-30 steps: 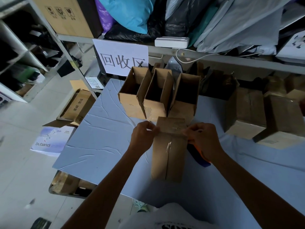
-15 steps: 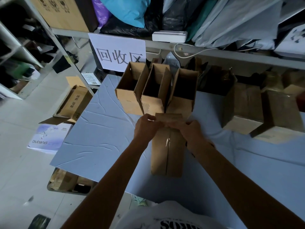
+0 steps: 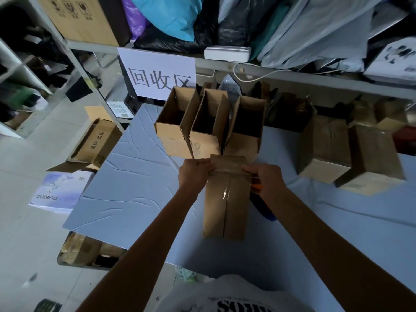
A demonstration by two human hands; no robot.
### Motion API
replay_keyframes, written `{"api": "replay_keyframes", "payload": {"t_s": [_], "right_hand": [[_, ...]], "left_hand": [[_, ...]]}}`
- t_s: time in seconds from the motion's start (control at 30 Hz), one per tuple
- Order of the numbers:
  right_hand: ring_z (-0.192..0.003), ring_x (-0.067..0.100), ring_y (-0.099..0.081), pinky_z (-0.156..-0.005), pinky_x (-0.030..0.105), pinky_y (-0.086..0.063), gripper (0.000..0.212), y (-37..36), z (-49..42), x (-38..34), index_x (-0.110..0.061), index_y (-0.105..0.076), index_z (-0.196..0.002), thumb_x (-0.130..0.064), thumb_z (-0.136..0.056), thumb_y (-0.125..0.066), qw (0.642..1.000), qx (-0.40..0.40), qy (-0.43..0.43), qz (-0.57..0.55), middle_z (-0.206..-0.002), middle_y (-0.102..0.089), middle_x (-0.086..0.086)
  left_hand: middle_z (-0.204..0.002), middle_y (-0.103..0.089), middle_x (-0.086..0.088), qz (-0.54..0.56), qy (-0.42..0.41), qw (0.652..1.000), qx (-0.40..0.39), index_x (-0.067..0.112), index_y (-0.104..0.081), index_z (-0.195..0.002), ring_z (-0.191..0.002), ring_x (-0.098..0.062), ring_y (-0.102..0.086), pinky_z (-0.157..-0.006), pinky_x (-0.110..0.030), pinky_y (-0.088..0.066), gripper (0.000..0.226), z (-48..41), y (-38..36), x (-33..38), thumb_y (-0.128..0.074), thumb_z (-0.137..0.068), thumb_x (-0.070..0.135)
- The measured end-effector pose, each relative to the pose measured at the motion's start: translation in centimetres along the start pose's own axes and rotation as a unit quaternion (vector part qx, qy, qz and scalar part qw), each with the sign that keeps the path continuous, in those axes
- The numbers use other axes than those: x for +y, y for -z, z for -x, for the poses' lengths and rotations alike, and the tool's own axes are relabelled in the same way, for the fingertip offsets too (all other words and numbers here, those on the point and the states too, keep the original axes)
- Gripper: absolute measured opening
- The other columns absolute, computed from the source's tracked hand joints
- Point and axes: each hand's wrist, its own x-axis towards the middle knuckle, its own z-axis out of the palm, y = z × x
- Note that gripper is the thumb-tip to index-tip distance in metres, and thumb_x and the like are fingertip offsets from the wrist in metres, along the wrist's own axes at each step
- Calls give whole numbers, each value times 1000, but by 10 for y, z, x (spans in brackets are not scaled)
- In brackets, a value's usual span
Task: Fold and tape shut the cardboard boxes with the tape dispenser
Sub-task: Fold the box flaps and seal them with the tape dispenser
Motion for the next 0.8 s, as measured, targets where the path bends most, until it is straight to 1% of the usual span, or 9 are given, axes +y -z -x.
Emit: {"api": "replay_keyframes", "payload": {"t_s": [0.17,0.3,0.37,0.43,0.5,0.6,0.63,0.7,0.8], "right_hand": [[-74,28,-65,-61,33,-57,30,-4,4,5,9,-64,-102,2,-74,-73,999,25,31,-1,-94,-68,22],[-72,30,-65,-53,31,-55,31,0,9,-1,14,-61,-106,12,-75,-66,999,-5,28,-21,-98,-65,27],[-84,37,-65,-62,37,-57,31,1,6,0,15,-58,-109,11,-78,-63,999,-8,33,-19,-104,-63,30],[-100,39,-62,-82,45,-55,27,0,1,6,10,-58,-112,4,-86,-58,992,33,99,65,-110,-61,27],[-103,28,-58,-89,41,-51,23,4,0,15,-2,-57,-113,-2,-91,-52,935,103,262,215,-112,-57,15],[-100,23,-53,-87,33,-46,18,9,5,32,-4,-61,-109,-6,-94,-50,796,102,490,339,-111,-53,13],[-100,23,-53,-87,33,-44,19,10,5,36,-3,-62,-107,-9,-95,-50,773,55,517,365,-110,-56,14],[-103,21,-54,-90,32,-44,28,13,5,39,-6,-61,-114,-22,-91,-61,761,-65,493,417,-113,-57,9],[-102,22,-53,-89,34,-45,52,20,-3,41,-9,-57,-118,-35,-77,-76,697,-78,491,517,-117,-56,8]], "left_hand": [[-93,-70,-12,-1,0,999,-43,2,-72,-93,-85,-25,-67,-73,-34,-56,14,-5,7,4,-70,-80,0],[-85,-70,-11,6,5,1000,-30,8,-75,-96,-72,-21,-66,-64,-29,-58,14,-3,5,8,-70,-82,7],[-87,-70,-11,10,-11,1000,-16,6,-73,-101,-78,-24,-67,-68,-34,-59,17,-4,6,5,-66,-86,7],[-93,-69,-13,40,6,998,-47,3,-67,-111,-80,-22,-67,-64,-33,-58,22,-3,8,-5,-56,-92,3],[-101,-68,-11,8,10,996,-87,5,-63,-119,-85,-20,-66,-71,-35,-58,28,4,6,-26,-51,-94,0],[-116,-68,-6,-78,-49,993,-79,14,-66,-121,-104,-20,-65,-90,-40,-55,32,15,2,-61,-50,-95,5],[-116,-68,-8,-75,-48,993,-80,15,-67,-119,-106,-23,-64,-93,-42,-53,33,15,1,-65,-46,-95,6],[-104,-71,-9,-63,-26,995,-78,17,-70,-111,-98,-25,-66,-90,-45,-55,35,10,3,-67,-41,-94,8],[-95,-72,-4,-39,-2,994,-106,17,-70,-113,-92,-22,-68,-84,-46,-57,30,4,8,-65,-46,-95,14]]}}
